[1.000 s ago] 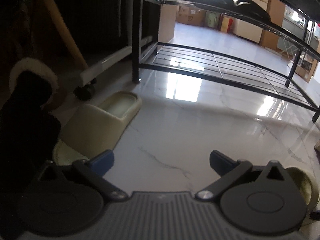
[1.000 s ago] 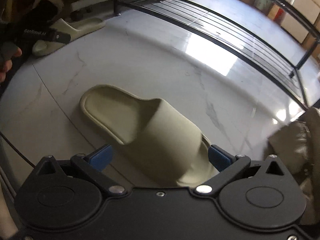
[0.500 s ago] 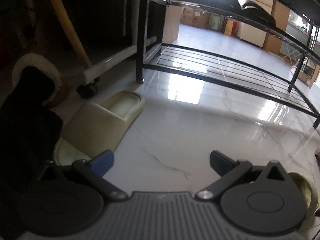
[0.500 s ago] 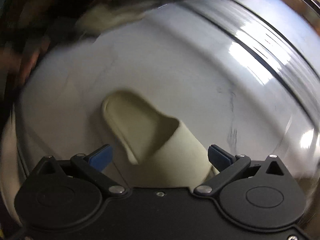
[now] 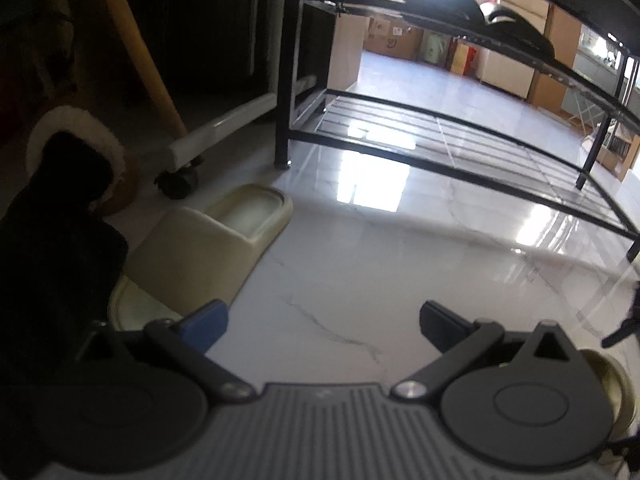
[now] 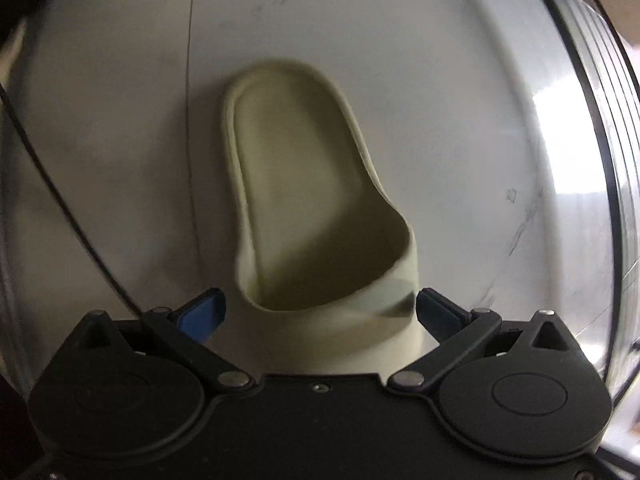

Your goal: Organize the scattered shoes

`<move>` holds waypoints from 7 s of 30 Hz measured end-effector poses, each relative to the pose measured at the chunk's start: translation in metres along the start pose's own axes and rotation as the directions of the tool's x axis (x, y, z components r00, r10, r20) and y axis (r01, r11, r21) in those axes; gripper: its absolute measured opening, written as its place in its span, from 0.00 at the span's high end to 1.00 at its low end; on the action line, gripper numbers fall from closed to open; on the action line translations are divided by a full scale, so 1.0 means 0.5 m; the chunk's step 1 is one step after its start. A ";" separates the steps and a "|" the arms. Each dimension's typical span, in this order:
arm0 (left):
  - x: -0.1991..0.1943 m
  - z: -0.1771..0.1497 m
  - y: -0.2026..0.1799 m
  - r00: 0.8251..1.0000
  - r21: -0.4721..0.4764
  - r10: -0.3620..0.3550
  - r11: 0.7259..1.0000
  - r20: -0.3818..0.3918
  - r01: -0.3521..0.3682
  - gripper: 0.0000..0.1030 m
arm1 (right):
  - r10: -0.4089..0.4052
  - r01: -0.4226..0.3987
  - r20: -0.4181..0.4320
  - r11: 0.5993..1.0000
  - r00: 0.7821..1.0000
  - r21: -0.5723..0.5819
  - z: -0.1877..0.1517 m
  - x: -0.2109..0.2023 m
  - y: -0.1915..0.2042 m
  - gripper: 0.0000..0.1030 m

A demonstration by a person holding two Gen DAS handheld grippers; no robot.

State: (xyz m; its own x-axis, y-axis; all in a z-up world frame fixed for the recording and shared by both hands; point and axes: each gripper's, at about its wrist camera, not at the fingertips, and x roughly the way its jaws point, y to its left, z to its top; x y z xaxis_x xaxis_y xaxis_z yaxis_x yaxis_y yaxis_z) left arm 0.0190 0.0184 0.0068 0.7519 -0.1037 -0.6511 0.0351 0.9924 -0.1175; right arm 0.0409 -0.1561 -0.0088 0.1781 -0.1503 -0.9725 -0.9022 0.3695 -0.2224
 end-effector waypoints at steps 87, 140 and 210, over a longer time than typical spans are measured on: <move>0.029 0.000 0.058 0.995 -0.217 -0.051 0.976 -0.086 0.031 0.01 | -0.117 -0.074 0.080 0.053 0.990 0.996 -0.331 -0.138 -0.205 0.03; 0.034 -0.006 0.055 0.995 -0.170 -0.023 0.985 -0.099 0.006 0.01 | -0.212 -0.035 0.037 0.014 0.977 0.999 -0.277 -0.004 -0.122 0.02; 0.016 -0.004 0.015 0.982 0.041 0.191 0.981 -0.006 -0.190 0.01 | -0.553 -0.428 0.404 0.093 0.729 0.899 -0.280 -0.177 0.039 0.00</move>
State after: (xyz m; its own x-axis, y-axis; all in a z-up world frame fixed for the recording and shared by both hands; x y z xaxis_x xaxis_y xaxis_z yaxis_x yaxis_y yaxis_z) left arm 0.0239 0.0248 -0.0005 0.7411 0.0871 -0.6657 -0.0815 0.9959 0.0396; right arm -0.0474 -0.2638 0.0829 0.7870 0.0566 -0.6143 0.1929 0.9233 0.3322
